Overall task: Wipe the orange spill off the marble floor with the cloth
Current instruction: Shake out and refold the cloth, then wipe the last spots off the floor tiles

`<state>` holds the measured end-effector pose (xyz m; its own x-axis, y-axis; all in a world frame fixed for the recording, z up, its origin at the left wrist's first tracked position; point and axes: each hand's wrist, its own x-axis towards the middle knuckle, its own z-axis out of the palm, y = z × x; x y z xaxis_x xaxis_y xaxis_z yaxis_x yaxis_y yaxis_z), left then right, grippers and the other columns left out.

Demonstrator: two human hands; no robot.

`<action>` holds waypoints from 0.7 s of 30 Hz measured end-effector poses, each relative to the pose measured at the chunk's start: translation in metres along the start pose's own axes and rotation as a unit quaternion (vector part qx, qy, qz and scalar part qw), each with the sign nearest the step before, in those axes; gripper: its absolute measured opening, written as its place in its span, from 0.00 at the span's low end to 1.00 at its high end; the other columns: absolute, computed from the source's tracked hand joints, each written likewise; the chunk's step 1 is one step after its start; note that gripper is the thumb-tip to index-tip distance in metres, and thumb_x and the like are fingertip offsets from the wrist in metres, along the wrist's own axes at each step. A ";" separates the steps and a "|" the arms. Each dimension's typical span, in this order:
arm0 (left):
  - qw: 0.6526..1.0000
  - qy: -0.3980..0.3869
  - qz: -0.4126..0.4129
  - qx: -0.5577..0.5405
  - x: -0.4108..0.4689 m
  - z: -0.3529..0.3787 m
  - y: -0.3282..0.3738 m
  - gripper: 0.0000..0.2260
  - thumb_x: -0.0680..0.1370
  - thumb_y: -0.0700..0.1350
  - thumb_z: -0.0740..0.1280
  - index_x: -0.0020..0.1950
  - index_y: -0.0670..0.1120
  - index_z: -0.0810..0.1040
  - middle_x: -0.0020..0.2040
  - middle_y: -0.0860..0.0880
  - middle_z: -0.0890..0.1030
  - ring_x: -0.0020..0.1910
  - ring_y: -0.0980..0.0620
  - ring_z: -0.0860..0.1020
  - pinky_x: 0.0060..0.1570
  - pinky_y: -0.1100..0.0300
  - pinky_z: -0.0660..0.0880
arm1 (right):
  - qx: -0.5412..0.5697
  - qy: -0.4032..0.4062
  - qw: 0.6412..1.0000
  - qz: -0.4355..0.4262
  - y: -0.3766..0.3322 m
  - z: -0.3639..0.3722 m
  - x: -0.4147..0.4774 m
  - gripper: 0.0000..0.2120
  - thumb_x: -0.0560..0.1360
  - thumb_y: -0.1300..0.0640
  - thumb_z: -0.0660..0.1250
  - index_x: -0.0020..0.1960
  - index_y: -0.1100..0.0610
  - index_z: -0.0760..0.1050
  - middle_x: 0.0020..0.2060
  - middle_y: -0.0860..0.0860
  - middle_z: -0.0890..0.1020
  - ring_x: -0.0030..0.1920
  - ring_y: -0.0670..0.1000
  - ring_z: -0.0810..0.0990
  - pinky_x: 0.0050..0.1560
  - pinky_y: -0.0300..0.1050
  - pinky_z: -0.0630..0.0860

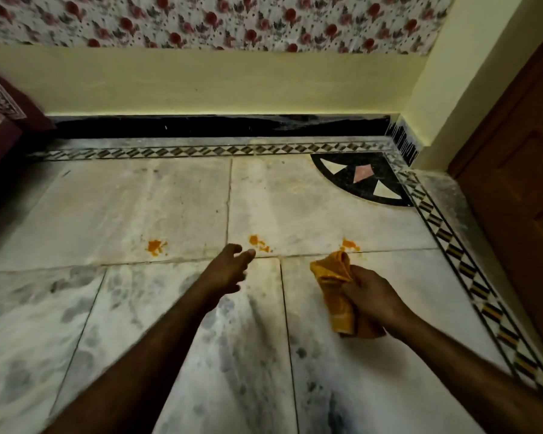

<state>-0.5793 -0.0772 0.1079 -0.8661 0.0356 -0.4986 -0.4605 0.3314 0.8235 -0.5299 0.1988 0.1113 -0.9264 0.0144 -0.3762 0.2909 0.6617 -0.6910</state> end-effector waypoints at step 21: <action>0.821 0.029 0.237 0.518 0.084 0.068 -0.174 0.29 0.83 0.58 0.52 0.80 0.44 0.60 0.80 0.44 0.62 0.79 0.46 0.61 0.75 0.46 0.53 | -0.421 -0.058 0.871 -0.246 0.100 0.141 0.040 0.33 0.79 0.41 0.58 0.81 0.50 0.56 0.79 0.58 0.61 0.78 0.61 0.60 0.71 0.60 0.59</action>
<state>-0.5585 -0.0678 -0.0958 -0.9220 0.3574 -0.1487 0.3185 0.9188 0.2330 -0.5044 0.1597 -0.0598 -0.8445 -0.4705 -0.2559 -0.4589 0.8820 -0.1072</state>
